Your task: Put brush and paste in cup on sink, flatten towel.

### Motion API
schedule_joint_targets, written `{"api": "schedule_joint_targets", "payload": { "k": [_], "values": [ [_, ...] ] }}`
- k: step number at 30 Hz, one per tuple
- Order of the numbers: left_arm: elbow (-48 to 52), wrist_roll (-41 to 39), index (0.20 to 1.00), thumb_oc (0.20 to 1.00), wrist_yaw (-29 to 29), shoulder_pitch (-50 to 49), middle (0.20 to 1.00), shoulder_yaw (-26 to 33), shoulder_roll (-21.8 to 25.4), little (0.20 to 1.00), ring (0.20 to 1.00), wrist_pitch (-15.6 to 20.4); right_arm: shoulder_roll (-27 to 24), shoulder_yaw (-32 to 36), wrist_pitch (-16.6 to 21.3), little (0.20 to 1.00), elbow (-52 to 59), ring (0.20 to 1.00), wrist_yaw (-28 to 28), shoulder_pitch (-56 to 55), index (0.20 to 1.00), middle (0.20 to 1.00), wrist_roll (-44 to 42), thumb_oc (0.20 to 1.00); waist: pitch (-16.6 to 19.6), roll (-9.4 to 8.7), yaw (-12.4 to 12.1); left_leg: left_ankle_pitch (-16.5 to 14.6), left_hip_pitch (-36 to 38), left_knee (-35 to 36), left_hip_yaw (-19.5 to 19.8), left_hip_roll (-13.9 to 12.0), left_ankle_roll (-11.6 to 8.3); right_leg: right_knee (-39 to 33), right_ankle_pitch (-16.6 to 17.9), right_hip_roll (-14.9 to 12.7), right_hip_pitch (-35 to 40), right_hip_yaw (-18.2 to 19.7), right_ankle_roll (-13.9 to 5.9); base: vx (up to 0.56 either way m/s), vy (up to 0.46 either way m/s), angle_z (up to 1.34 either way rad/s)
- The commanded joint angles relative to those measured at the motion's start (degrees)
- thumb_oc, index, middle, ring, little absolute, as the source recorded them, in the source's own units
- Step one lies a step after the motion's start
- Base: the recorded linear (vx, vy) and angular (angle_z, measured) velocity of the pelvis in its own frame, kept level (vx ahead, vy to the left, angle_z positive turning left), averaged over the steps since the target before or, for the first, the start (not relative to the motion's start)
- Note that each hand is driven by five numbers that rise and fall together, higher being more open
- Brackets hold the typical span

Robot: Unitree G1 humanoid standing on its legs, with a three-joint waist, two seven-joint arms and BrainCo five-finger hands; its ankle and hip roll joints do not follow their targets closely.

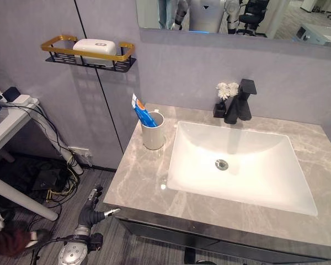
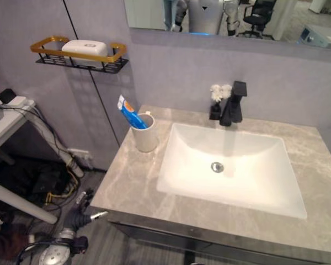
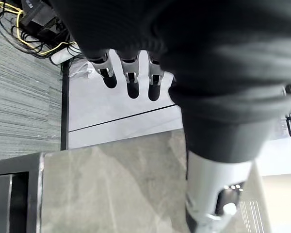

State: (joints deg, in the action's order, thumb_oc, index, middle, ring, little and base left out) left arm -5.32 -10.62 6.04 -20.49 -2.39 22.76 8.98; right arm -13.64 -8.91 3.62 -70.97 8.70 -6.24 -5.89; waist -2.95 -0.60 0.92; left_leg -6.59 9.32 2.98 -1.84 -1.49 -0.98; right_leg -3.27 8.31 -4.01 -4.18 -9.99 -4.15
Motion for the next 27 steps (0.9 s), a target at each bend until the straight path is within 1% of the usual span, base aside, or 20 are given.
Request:
{"api": "schedule_joint_targets", "payload": {
  "k": [1, 4, 5, 9, 11, 15, 18, 27],
  "values": [
    [11.33, -2.96, 1.000, 1.000, 1.88, 2.55, 1.000, 4.99, 2.42, 1.000, 1.000, 4.36, -0.09, -0.48, -0.19, 1.000, -3.77, 1.000, 1.51, 2.74, 1.000, 1.000, -0.14, 1.000, -0.76, -2.18, 0.38, -0.99, 1.83, 1.38, -0.37, 1.60, 0.53, 2.74, 1.54, -3.24, -2.29, 0.39, -5.29, -0.04, 0.004, 0.03],
    [14.96, -7.26, 1.000, 1.000, -0.03, 5.18, 1.000, 4.74, 3.51, 1.000, 1.000, 4.44, -0.28, -0.39, -1.62, 1.000, -6.49, 1.000, 1.20, 3.58, 1.000, 1.000, 0.91, 1.000, -0.44, -1.72, 0.86, -0.12, 1.07, 2.02, -0.45, 2.05, 0.54, 0.91, 3.16, -3.64, -2.69, 0.79, -5.46, -0.06, 0.022, 0.04],
    [14.97, -7.30, 1.000, 1.000, -0.06, 5.20, 1.000, 4.76, 3.52, 1.000, 1.000, 4.42, -0.27, -0.37, -1.62, 1.000, -6.52, 1.000, 1.19, 3.62, 1.000, 1.000, 0.92, 1.000, -0.43, -1.73, 0.84, -0.11, 1.03, 2.02, -0.46, 2.06, 0.55, 0.83, 3.23, -3.64, -2.69, 0.80, -5.47, 0.00, 0.000, 0.00],
    [18.00, -8.98, 1.000, 1.000, -2.15, 6.65, 1.000, 4.32, 4.87, 1.000, 1.000, 4.61, -0.99, -0.65, -2.68, 1.000, -7.53, 1.000, 0.90, 5.71, 1.000, 1.000, 3.20, 1.000, -0.13, -1.00, 0.86, -0.10, 0.39, 2.02, -1.70, 3.00, 0.70, -1.59, 5.36, -4.39, -3.93, 2.42, -6.22, -0.02, 0.021, -0.04],
    [18.21, -9.50, 1.000, 1.000, -2.97, 6.60, 1.000, 4.00, 4.98, 1.000, 1.000, 4.67, -1.12, -0.75, -2.57, 1.000, -7.36, 1.000, 0.63, 6.61, 1.000, 1.000, 3.20, 1.000, 0.00, -0.72, 0.77, -0.13, 0.37, 2.02, -2.48, 3.37, 0.78, -1.73, 5.53, -4.40, -4.22, 3.36, -6.35, -0.01, 0.017, -0.21],
    [17.95, -11.85, 1.000, 1.000, -3.28, 7.42, 1.000, 2.29, 3.56, 1.000, 1.000, 4.48, -0.71, -1.38, -1.90, 1.000, -5.83, 1.000, 0.49, 6.96, 1.000, 1.000, 2.52, 1.000, 0.45, -0.63, 1.11, -0.26, 0.76, 2.02, -2.72, 3.44, 0.88, -1.73, 5.56, -4.26, -3.98, 4.31, -6.26, 0.01, -0.010, -0.16],
    [18.95, -11.05, 1.000, 1.000, -3.86, 8.02, 1.000, 1.49, 4.19, 1.000, 1.000, 4.33, -0.46, -1.34, -1.67, 1.000, -5.31, 1.000, 0.48, 6.91, 1.000, 1.000, 1.97, 1.000, 0.86, -0.44, 1.47, -0.36, 0.77, 2.02, -2.81, 3.49, 0.95, -1.73, 5.49, -4.19, -4.18, 4.59, -6.27, 0.00, -0.005, -0.01],
    [23.09, -12.33, 1.000, 1.000, -3.58, 9.39, 1.000, 3.72, 5.51, 1.000, 1.000, 5.31, -0.62, -1.56, -2.20, 1.000, -6.97, 1.000, 0.19, 6.62, 1.000, 1.000, 3.10, 1.000, 1.36, -0.49, 1.50, -0.57, 1.06, 2.02, -3.12, 3.34, 0.85, -1.73, 5.38, -3.95, -3.94, 4.67, -6.35, 0.01, -0.014, -0.08]
  ]
}}
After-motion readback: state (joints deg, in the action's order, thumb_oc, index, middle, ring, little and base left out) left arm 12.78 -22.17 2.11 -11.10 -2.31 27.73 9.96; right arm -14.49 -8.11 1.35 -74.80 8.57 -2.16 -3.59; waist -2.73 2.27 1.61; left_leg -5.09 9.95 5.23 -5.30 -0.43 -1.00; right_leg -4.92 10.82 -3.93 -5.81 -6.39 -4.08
